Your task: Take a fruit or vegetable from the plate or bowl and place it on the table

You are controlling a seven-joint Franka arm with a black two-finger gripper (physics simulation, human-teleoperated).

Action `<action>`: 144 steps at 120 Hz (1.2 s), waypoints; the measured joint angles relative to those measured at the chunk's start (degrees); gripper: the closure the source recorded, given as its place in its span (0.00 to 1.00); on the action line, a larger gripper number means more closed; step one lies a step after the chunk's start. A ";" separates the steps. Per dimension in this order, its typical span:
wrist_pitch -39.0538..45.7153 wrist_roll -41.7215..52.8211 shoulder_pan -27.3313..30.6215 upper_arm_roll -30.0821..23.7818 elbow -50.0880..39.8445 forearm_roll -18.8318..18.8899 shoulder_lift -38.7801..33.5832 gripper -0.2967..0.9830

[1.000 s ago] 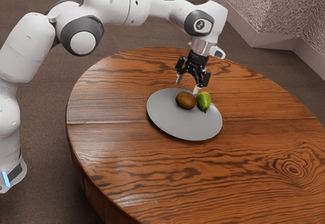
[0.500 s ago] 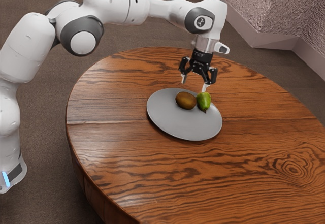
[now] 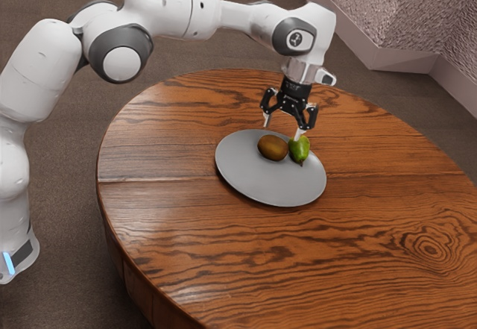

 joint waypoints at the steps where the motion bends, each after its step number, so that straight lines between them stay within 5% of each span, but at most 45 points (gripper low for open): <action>1: 0.02 0.43 -0.14 -0.14 -0.06 0.34 0.01 0.23; 48: -0.91 17.75 -1.15 -0.97 -3.39 9.57 -0.46 0.23; 86: 3.05 24.73 -1.27 -0.97 -3.49 9.97 0.65 0.23; 144: 4.54 29.53 -1.27 -0.98 -3.58 8.95 1.83 0.42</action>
